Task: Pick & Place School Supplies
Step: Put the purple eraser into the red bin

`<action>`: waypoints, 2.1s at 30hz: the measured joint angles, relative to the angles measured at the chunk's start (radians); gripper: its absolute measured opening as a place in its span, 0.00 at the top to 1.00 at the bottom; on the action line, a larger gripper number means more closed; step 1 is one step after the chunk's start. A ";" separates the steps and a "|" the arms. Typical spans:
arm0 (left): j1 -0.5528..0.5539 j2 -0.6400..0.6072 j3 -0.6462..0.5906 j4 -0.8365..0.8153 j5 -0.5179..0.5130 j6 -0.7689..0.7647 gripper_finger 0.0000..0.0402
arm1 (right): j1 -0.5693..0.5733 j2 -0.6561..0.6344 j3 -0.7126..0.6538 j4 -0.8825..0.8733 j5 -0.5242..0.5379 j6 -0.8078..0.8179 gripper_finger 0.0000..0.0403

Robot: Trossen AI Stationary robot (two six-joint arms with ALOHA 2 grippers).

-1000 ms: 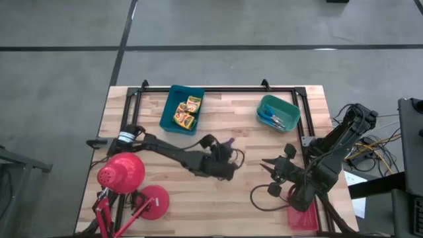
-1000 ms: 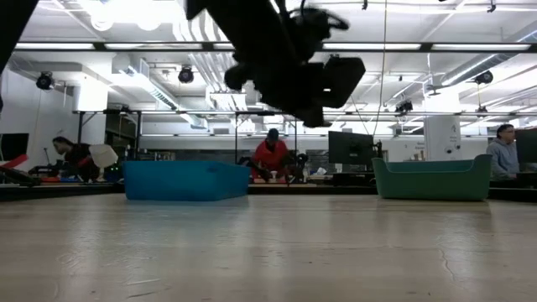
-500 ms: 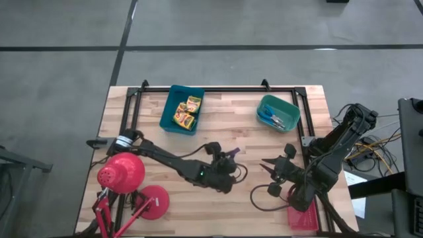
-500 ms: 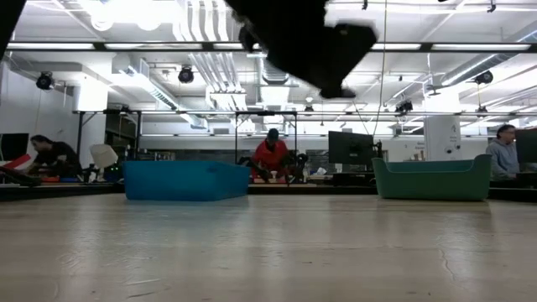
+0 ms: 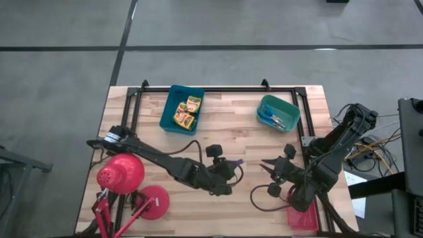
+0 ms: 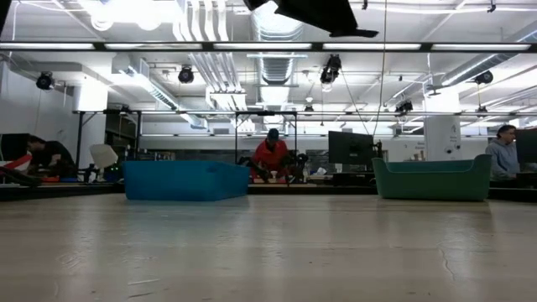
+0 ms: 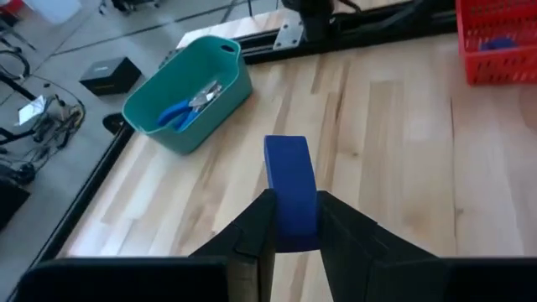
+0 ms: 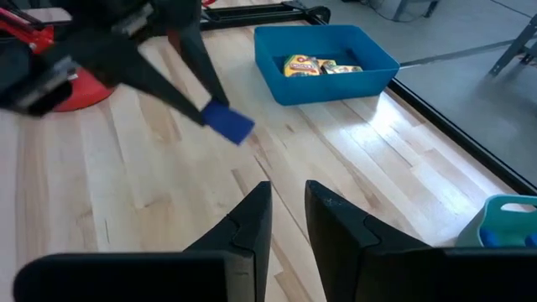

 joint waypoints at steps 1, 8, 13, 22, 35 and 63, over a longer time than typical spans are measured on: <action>0.000 -0.009 -0.001 -0.018 0.004 -0.001 0.80 | 0.000 0.000 0.000 0.002 0.000 0.000 0.82; -0.003 -0.040 -0.024 -0.036 -0.001 0.133 0.80 | 0.000 0.000 0.000 0.005 0.000 0.000 0.79; -0.003 -0.040 -0.063 -0.036 -0.001 0.294 0.80 | 0.000 0.000 0.000 0.005 0.000 0.000 0.80; -0.003 -0.040 -0.102 0.132 0.015 0.478 0.80 | 0.000 0.000 0.000 0.006 0.000 0.000 0.83; 0.002 -0.041 -0.103 0.216 0.094 0.560 0.80 | -0.003 0.000 0.000 0.015 0.028 -0.057 0.79; 0.006 -0.040 -0.103 0.225 0.095 0.556 0.80 | -0.094 0.006 -0.064 0.215 -0.056 -0.139 0.59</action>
